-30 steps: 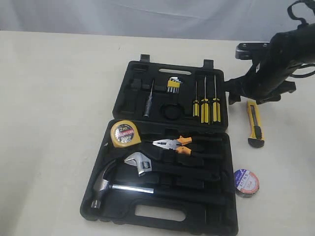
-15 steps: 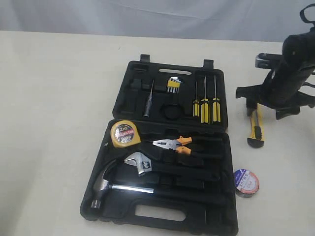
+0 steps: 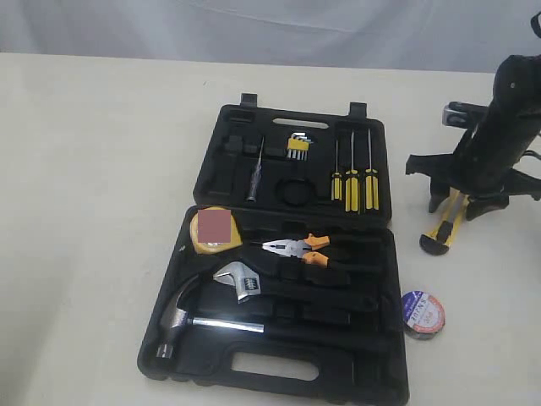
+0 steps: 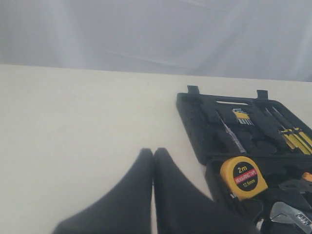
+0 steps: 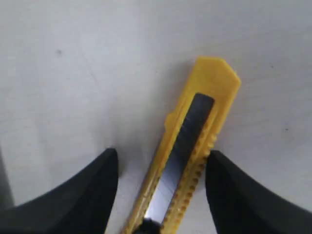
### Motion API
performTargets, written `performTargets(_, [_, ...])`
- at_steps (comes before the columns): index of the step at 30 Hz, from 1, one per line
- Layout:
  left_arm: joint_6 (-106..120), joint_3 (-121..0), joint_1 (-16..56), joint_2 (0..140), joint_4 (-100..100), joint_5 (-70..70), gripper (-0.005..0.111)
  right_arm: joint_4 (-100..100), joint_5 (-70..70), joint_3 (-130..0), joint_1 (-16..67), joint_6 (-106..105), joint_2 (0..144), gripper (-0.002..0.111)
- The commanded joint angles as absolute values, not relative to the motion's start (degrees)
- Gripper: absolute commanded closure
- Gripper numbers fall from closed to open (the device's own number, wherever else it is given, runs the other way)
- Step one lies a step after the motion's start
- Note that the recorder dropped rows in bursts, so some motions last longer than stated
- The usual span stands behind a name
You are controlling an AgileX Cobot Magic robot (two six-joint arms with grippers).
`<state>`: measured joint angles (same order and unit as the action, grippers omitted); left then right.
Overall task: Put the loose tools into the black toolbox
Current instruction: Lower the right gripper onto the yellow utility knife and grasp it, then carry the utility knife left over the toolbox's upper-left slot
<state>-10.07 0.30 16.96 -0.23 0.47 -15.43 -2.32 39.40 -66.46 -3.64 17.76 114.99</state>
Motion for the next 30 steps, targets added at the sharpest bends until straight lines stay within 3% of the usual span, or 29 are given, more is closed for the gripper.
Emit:
performTargets(1, [-10.05,0.00,17.22,0.00,0.00,-15.61,0.107,-1.43,40.76,-66.53,-3.81,16.28,115.03,0.056])
performTargets(3, [-10.05,0.00,17.22,0.00,0.00,-15.61,0.107,-1.43,40.83,-66.53,-3.81,16.28,115.03,0.060])
performTargets(7, [-10.05,0.00,17.22,0.00,0.00,-15.61,0.107,-1.43,40.83,-66.53,-3.81,15.66,115.03,0.090])
performTargets(11, [-10.05,0.00,17.22,0.00,0.00,-15.61,0.107,-1.43,40.70,-66.53,-3.81,12.67,115.03,0.109])
performTargets(24, [-10.05,0.00,17.22,0.00,0.00,-15.61,0.107,12.35,38.20,-66.53,-3.59,3.59,105.93,0.109])
performTargets(30, [-10.05,0.00,17.22,0.00,0.00,-15.61,0.107,16.34,34.94,-66.57,0.90,2.15,99.66,0.109])
